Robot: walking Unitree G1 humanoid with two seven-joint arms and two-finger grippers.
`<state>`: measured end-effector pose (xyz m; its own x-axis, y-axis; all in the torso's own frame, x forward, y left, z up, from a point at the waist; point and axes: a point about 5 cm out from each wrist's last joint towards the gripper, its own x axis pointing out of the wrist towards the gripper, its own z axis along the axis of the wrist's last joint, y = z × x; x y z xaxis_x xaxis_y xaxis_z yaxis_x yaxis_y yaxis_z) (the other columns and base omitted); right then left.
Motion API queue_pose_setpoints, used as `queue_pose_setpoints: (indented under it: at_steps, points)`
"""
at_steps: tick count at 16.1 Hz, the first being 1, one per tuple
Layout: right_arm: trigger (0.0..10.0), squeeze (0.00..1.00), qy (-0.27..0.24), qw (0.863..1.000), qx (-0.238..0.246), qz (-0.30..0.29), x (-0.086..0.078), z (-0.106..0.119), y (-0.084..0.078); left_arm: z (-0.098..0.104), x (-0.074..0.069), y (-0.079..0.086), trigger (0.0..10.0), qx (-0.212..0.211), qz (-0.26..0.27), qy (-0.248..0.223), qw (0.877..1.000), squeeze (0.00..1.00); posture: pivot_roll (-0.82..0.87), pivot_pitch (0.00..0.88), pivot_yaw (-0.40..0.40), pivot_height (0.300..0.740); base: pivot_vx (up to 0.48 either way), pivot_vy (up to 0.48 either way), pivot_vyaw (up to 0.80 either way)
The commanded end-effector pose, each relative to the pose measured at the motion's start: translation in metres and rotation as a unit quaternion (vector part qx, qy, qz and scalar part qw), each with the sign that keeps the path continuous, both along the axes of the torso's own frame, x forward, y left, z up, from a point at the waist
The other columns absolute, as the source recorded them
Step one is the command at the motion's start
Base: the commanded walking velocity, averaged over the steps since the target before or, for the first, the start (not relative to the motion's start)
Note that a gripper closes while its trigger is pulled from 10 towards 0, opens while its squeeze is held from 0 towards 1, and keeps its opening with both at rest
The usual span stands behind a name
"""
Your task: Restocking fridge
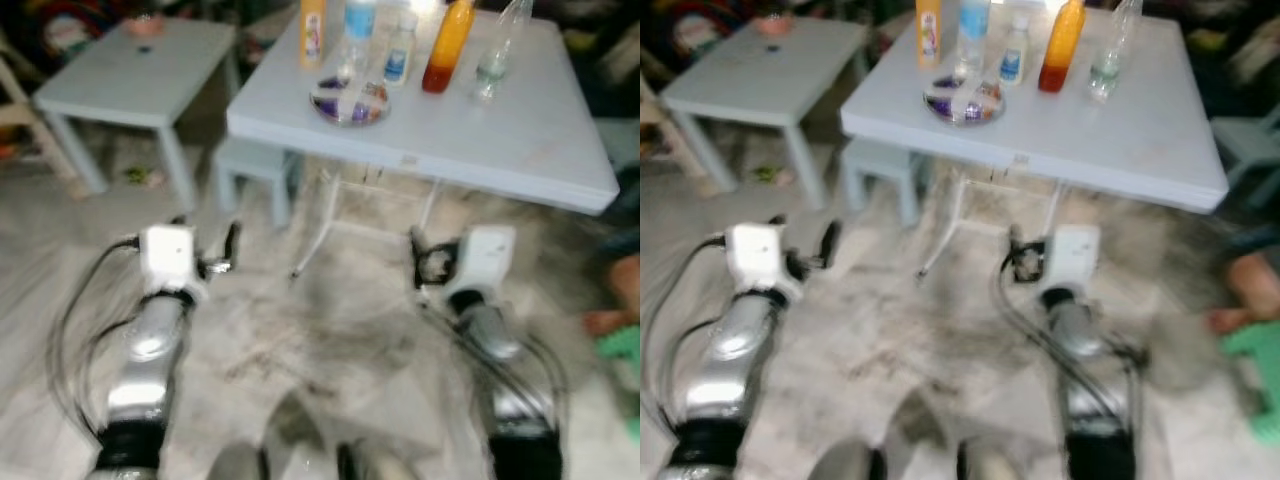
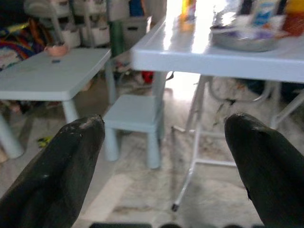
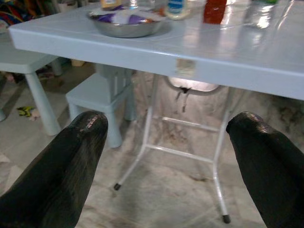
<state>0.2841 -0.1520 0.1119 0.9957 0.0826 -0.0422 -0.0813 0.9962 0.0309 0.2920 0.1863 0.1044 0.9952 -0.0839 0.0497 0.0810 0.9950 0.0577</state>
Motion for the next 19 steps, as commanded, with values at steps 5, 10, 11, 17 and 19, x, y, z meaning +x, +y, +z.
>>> queue_pose_setpoints:
  at_steps: [5, 10, 11, 17, 19]
  points:
    - [10.0, 0.00, -0.013, 1.000, -0.007, -0.009, 0.0025, 0.0058, -0.0068, 0.0009, 0.0019, -0.0064, 10.0, -0.003, -0.013, -0.001, 1.000, 0.00, -0.07, 0.113, -0.023, 0.740, 0.393, 0.274, 0.00]
    - [10.0, 0.00, -0.014, 1.000, -0.007, -0.008, 0.0031, 0.0063, -0.0059, 0.0032, 0.0017, -0.0097, 10.0, -0.002, -0.020, -0.006, 1.000, 0.00, -0.07, 0.115, -0.025, 0.740, 0.395, 0.272, -0.41]
    - [10.0, 0.00, -0.015, 1.000, -0.006, -0.009, 0.0033, 0.0064, -0.0062, 0.0049, 0.0001, -0.0108, 10.0, -0.002, -0.024, -0.009, 1.000, 0.00, -0.06, 0.116, -0.026, 0.740, 0.394, 0.274, 0.00]
    - [10.0, 0.00, -0.018, 1.000, -0.005, -0.006, 0.0040, 0.0073, -0.0028, 0.0056, -0.0027, -0.0094, 10.0, -0.004, -0.034, -0.007, 0.999, 0.00, -0.06, 0.114, -0.024, 0.740, 0.394, 0.273, 0.00]
    - [10.0, 0.00, -0.016, 1.000, -0.006, -0.007, 0.0034, 0.0062, -0.0037, 0.0076, -0.0011, -0.0132, 10.0, -0.006, -0.038, -0.009, 0.999, 0.00, -0.07, 0.114, -0.023, 0.740, 0.394, 0.274, 0.00]
